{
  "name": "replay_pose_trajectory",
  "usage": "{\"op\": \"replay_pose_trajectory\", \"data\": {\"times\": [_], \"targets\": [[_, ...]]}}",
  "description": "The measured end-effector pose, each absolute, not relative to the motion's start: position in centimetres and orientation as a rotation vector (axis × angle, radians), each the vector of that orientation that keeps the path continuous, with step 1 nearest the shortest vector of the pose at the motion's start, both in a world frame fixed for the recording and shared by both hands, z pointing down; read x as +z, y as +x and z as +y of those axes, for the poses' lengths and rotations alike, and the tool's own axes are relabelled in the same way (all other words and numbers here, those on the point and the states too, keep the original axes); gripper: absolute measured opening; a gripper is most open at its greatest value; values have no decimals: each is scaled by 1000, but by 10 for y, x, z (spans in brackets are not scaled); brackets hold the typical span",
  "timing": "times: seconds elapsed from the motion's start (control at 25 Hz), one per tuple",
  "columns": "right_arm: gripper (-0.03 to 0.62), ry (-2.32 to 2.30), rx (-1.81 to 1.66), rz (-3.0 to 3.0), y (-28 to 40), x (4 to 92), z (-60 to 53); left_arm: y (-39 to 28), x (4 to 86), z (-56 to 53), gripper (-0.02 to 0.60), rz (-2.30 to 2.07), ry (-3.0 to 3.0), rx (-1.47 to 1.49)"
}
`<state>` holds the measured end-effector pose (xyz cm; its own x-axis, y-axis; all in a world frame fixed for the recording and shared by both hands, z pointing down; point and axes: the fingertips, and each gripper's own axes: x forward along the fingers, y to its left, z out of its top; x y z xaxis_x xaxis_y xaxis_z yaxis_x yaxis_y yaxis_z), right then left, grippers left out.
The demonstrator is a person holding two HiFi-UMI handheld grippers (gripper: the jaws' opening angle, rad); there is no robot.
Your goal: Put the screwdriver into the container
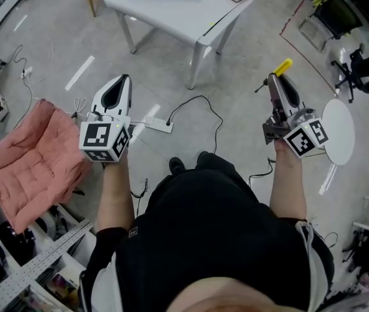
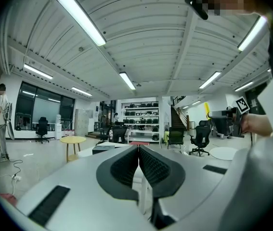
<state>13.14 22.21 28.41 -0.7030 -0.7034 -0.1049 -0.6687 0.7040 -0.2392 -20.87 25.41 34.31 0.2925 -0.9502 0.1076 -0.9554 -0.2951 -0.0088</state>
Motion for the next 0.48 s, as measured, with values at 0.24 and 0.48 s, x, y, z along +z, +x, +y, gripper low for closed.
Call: {"op": "replay_pose_trajectory", "data": {"times": [0.24, 0.48], "targets": [[78, -1137, -274, 2723, 130, 285, 221, -209, 354, 249, 17, -1792, 2478, 133], [78, -1137, -293, 2711, 137, 289, 207, -203, 356, 235, 17, -1788, 2478, 146]]}}
